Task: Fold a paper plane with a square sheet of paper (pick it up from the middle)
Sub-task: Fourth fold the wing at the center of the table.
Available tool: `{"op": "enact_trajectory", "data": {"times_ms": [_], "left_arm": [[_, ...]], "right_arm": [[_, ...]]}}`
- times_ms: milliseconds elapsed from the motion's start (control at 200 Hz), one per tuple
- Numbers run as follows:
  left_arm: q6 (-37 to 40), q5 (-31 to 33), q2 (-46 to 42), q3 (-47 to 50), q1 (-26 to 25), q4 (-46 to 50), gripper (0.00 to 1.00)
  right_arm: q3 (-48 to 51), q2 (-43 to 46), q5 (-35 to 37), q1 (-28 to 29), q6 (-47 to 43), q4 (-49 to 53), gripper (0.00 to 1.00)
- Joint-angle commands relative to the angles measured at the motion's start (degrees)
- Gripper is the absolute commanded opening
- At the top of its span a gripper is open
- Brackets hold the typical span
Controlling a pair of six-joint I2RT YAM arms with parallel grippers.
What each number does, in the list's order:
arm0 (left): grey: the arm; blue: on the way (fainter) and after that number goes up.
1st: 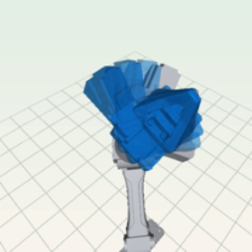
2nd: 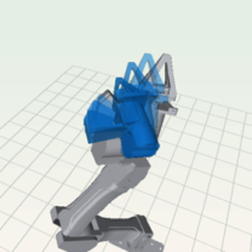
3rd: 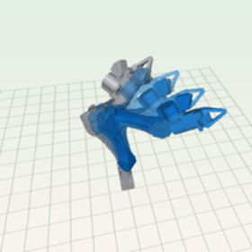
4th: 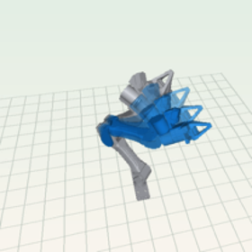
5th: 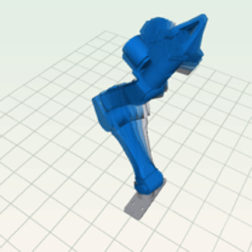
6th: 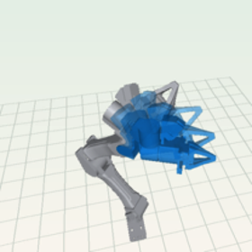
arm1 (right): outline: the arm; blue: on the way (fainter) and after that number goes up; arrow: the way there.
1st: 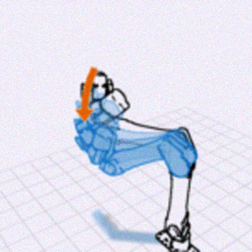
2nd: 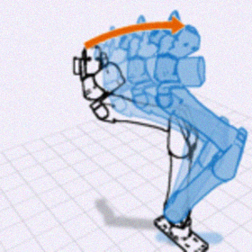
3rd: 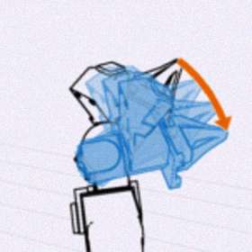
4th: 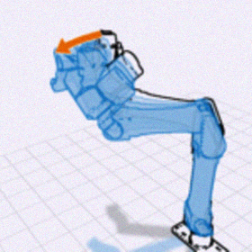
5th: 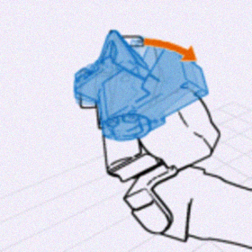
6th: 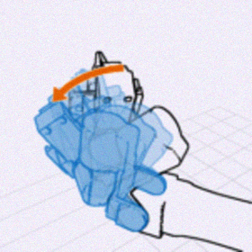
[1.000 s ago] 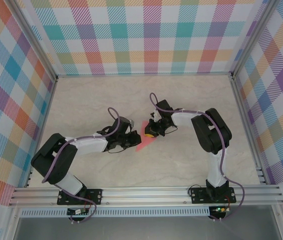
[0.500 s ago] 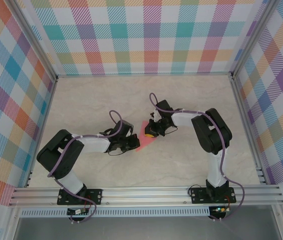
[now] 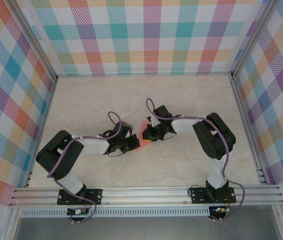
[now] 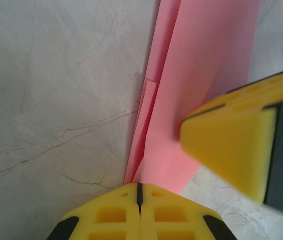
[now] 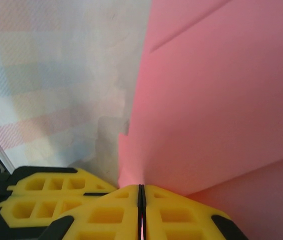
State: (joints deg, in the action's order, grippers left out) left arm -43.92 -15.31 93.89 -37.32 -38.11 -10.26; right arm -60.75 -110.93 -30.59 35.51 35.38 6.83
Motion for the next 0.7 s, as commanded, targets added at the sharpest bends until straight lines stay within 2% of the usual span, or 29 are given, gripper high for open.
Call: {"op": "enact_trajectory", "data": {"times_ms": [0, 180, 370, 695], "left_arm": [[-0.2, 3.2, 1.2, 2.4, -0.2, 7.7, 0.00], [-0.2, 3.2, 1.3, 2.3, -0.2, 8.2, 0.00], [-0.4, 3.3, 1.2, 2.1, -0.2, 10.3, 0.00], [0.3, 2.7, 2.0, 3.0, -0.3, 14.3, 0.00]], "right_arm": [[0.2, 0.4, -1.2, 1.2, 0.3, -1.2, 0.10], [-0.9, -2.1, 0.2, 1.3, 0.5, 1.0, 0.10], [-5.4, -4.7, 8.3, 0.8, -0.8, 8.7, 0.09], [-7.4, -8.3, 9.9, -5.3, -2.9, 6.8, 0.09]]}}
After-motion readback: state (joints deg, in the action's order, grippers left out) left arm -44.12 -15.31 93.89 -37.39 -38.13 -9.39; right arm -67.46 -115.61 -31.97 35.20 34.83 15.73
